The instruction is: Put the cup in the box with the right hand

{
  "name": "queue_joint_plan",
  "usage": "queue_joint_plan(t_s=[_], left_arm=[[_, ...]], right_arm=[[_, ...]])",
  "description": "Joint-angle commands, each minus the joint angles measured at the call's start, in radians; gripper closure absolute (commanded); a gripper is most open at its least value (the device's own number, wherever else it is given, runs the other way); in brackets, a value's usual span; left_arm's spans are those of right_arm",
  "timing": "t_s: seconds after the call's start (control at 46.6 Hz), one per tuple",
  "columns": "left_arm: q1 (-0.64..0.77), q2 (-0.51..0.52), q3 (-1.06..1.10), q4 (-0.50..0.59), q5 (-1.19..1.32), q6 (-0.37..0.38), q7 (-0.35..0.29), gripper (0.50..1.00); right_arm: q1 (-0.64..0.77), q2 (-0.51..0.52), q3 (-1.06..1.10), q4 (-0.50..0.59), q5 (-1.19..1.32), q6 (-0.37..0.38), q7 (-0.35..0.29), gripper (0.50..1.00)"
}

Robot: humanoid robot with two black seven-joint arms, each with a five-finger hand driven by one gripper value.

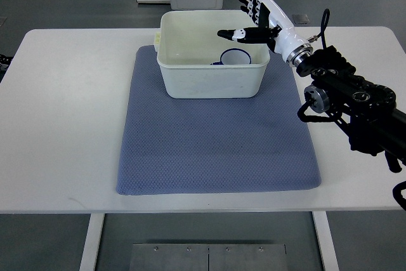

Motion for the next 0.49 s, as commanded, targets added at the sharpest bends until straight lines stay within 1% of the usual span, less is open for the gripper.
queue_joint_plan(t_s=[0.0,0.193,0.3,0.472], left_arm=[[0.001,0.0,0.0,0.0,0.0,0.0,0.0,0.5],[-0.001,0.0,0.0,0.0,0.0,0.0,0.0,0.5],[0.001,0.0,0.0,0.0,0.0,0.0,0.0,0.5],[-0.001,0.0,0.0,0.0,0.0,0.0,0.0,0.5]], right_arm=[[-0.001,-0.034,0.01,0.0,0.0,0.0,0.0,0.5],[-0.025,-0.114,0.07,0.002,0.0,0.011,-0.005,0.5],[-0.076,-0.155,0.122,0.005,0.0,0.019,-0.011,0.5],[-0.165,-0.204,0.194,0.014,0.0,0.095,-0.028,0.5]])
